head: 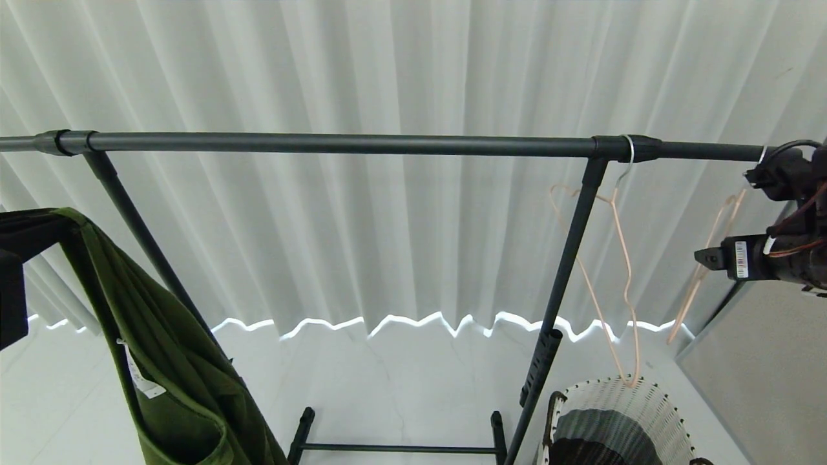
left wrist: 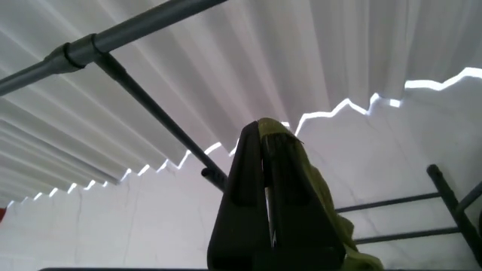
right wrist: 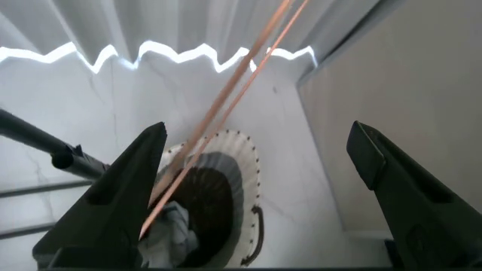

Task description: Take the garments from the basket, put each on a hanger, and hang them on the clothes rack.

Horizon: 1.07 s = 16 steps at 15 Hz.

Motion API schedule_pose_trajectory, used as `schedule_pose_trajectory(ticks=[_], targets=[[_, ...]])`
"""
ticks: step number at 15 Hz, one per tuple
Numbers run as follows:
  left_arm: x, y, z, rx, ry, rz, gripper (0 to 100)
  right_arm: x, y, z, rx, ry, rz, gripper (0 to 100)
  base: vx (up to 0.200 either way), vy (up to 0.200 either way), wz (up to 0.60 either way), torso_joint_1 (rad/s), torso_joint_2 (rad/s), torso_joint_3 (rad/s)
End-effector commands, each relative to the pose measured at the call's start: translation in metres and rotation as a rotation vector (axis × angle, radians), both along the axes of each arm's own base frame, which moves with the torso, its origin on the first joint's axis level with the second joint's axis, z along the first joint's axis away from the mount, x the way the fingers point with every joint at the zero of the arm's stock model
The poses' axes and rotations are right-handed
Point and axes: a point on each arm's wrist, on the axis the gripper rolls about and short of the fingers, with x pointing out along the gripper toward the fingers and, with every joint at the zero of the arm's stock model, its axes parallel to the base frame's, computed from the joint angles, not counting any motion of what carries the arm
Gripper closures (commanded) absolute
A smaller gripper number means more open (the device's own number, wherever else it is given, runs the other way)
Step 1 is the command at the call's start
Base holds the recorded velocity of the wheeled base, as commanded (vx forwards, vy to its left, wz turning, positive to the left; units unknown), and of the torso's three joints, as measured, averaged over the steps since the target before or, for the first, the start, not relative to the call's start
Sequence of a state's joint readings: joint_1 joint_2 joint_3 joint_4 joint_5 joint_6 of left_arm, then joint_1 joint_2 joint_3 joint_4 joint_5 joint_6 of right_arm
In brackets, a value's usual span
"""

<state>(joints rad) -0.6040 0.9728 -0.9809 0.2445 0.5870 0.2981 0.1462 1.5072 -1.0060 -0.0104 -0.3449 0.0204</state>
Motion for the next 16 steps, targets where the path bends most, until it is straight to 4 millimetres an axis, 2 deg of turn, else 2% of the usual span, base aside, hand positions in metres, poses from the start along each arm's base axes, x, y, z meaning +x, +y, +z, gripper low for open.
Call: schedule_pose_trajectory(ticks=[1, 4, 16], targets=[[0.002, 0.0, -0.003, 0.008, 0.01, 0.014, 100, 0.014, 0.001, -0.015, 0.001, 0.052, -0.009, 0, 0.0, 0.0, 0.0, 0.0, 0.0, 0.0], [0.003, 0.0, -0.013, 0.027, 0.041, 0.014, 100, 0.015, 0.001, -0.019, 0.036, 0.06, -0.033, 0, 0.0, 0.0, 0.0, 0.0, 0.0, 0.0], [0.01, -0.006, -0.014, 0.009, 0.032, -0.023, 100, 0.019, 0.001, -0.024, 0.113, 0.061, -0.083, 0, 0.0, 0.0, 0.0, 0.0, 0.0, 0.0]])
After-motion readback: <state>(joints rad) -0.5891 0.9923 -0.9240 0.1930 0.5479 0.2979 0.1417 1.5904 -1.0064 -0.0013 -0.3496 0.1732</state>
